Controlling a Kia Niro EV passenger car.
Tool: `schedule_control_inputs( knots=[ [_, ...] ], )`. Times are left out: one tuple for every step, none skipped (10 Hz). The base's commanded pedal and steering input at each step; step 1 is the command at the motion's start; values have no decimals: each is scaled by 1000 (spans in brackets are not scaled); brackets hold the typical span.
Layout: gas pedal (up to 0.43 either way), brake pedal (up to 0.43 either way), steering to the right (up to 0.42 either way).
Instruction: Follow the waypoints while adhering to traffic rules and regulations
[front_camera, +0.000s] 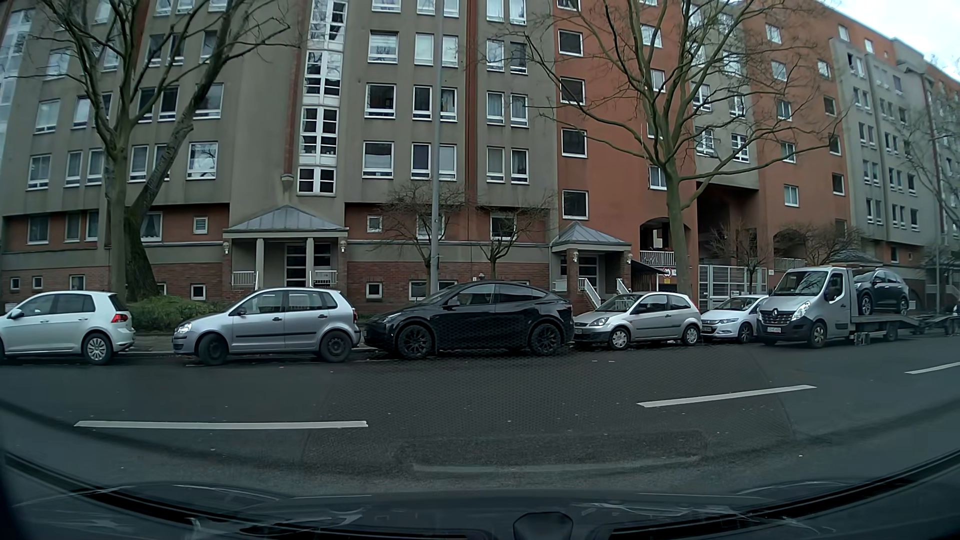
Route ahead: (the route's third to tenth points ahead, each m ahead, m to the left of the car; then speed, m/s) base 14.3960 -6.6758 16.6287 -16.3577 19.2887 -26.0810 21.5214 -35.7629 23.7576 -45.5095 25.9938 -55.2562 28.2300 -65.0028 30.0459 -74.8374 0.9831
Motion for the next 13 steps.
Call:
schedule_control_inputs(
  knots=[
    [118,18,362],
    [169,18,396],
    [197,18,419],
    [197,18,448],
    [189,18,474],
    [157,18,493],
    [110,12,511],
    [110,18,540],
    [150,18,573],
    [197,18,601],
    [197,18,629],
    [197,18,657],
    [197,12,682]
  ],
)
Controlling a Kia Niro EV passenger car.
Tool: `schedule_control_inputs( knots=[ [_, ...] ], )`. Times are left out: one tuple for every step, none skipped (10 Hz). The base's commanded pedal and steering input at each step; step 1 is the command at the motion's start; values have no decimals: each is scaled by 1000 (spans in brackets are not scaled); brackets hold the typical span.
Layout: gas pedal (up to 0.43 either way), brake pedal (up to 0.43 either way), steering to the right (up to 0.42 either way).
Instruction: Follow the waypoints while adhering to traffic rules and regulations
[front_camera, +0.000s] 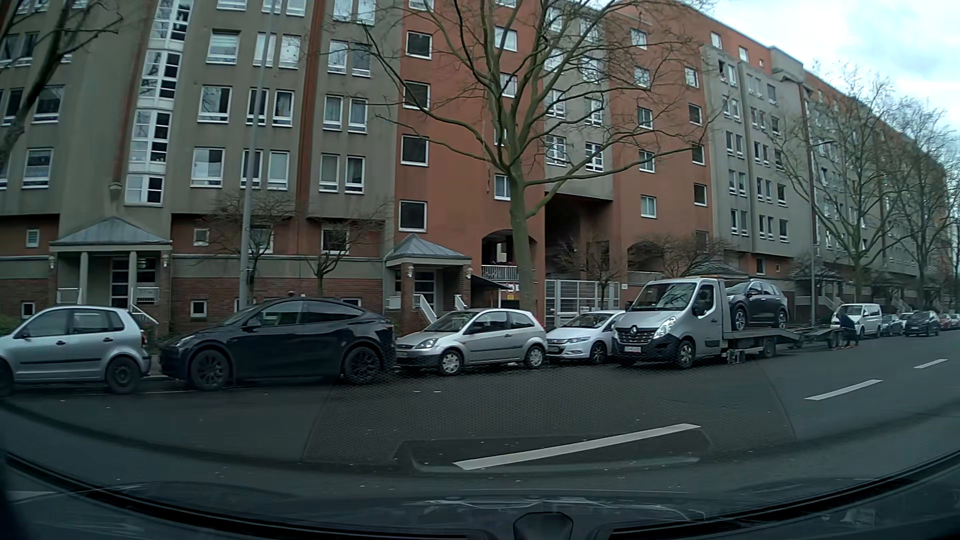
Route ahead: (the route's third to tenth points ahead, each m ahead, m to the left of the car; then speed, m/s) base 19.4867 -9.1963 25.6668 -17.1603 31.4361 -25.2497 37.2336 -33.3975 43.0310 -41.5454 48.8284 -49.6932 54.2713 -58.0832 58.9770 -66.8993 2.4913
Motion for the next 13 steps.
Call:
schedule_control_inputs(
  knots=[
    [209,18,699],
    [209,18,711],
    [228,18,721],
    [248,18,723],
    [248,18,720],
    [248,18,715],
    [248,18,699],
    [248,18,669],
    [248,18,627],
    [248,18,599],
    [248,18,558],
    [248,18,517],
    [248,18,478]
  ],
)
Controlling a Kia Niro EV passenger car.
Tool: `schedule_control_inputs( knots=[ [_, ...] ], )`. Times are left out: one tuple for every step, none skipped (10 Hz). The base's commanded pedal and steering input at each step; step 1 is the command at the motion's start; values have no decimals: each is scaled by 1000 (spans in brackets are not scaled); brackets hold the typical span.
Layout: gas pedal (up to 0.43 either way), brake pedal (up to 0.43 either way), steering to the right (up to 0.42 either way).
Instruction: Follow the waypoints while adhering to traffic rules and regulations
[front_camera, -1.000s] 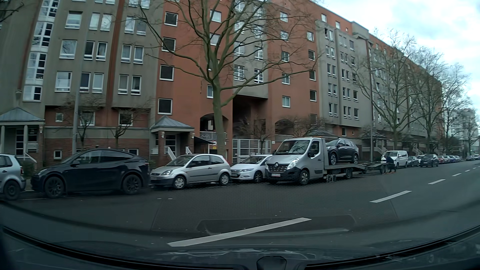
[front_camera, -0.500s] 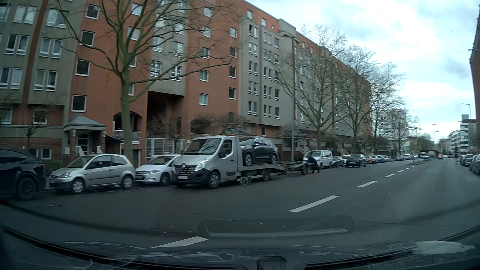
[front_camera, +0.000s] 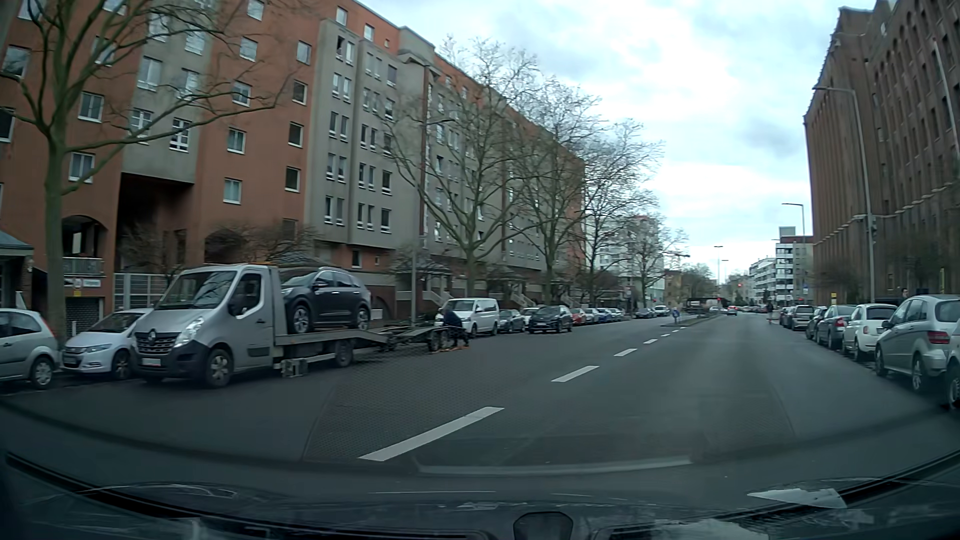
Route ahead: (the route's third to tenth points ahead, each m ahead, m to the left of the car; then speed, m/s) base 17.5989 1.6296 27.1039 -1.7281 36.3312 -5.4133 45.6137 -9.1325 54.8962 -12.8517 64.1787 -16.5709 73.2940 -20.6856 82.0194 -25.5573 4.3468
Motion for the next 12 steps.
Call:
schedule_control_inputs(
  knots=[
    [248,18,429],
    [248,18,387],
    [248,18,352],
    [248,18,323],
    [248,18,287],
    [268,18,245],
    [287,18,210],
    [197,18,162],
    [189,18,128],
    [189,18,106],
    [189,18,89],
    [177,18,77]
  ],
)
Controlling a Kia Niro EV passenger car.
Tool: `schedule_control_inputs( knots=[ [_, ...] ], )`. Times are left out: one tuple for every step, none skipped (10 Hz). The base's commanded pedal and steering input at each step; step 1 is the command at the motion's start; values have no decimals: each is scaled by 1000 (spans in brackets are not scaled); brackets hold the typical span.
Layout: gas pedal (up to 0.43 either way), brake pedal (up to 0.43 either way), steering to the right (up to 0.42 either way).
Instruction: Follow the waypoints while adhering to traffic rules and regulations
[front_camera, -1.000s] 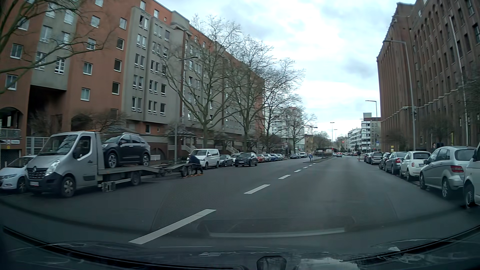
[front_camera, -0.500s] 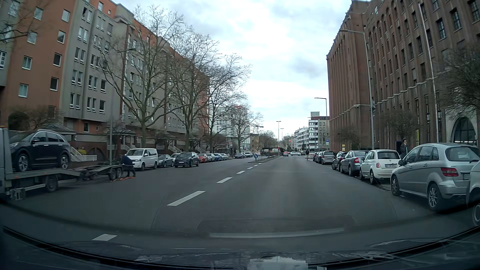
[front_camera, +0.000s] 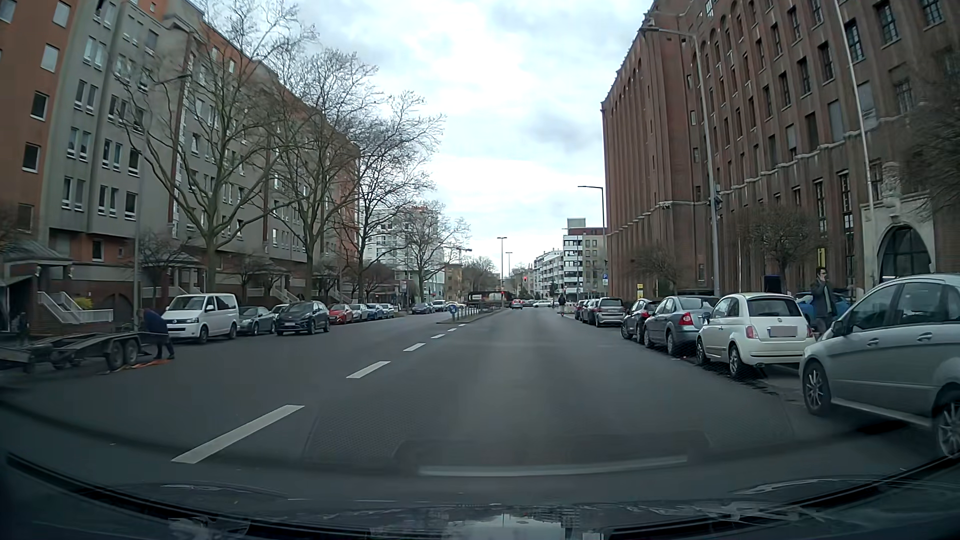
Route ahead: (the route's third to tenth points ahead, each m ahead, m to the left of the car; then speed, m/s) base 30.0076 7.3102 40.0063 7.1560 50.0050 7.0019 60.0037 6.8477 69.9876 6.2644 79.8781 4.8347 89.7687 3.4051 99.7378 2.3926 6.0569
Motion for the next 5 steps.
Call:
schedule_control_inputs(
  knots=[
    [177,18,66],
    [197,12,58],
    [268,18,51],
    [268,18,44],
    [268,18,33]
  ],
)
